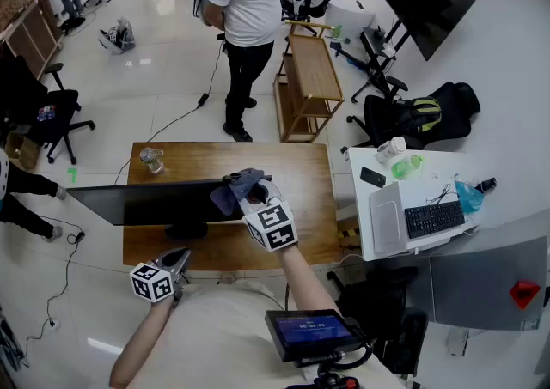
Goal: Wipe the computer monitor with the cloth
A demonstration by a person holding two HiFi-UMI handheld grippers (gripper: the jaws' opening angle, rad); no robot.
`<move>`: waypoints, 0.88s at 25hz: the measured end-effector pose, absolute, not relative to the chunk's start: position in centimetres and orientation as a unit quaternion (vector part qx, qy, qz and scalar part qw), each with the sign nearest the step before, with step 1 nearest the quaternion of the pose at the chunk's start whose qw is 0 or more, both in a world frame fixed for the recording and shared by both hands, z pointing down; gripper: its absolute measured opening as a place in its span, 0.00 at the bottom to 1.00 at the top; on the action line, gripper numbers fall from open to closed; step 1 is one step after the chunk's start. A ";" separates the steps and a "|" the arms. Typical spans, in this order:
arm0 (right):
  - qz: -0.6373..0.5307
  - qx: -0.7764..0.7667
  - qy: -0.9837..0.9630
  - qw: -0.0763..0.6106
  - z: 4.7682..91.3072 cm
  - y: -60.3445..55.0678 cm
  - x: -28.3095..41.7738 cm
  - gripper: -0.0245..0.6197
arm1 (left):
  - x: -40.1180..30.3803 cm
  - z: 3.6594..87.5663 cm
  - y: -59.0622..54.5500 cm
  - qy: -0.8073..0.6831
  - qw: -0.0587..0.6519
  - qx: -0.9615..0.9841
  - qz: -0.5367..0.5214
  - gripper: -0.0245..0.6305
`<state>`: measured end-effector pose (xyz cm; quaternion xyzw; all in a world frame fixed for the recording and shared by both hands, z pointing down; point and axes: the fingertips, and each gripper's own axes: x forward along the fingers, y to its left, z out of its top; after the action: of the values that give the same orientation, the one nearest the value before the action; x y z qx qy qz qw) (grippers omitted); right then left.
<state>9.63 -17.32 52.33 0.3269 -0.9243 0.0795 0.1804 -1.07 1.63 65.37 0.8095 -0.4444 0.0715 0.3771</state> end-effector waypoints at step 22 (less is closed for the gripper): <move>0.097 0.422 -0.889 0.150 52.8 -19.8 18.5 0.17 | -0.7 65.1 1.9 -0.448 0.374 0.808 0.078 0.04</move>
<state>18.48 -19.78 52.77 0.4220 -0.8888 0.0974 0.1499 -0.68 1.90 65.12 0.8081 -0.4485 0.0784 0.3737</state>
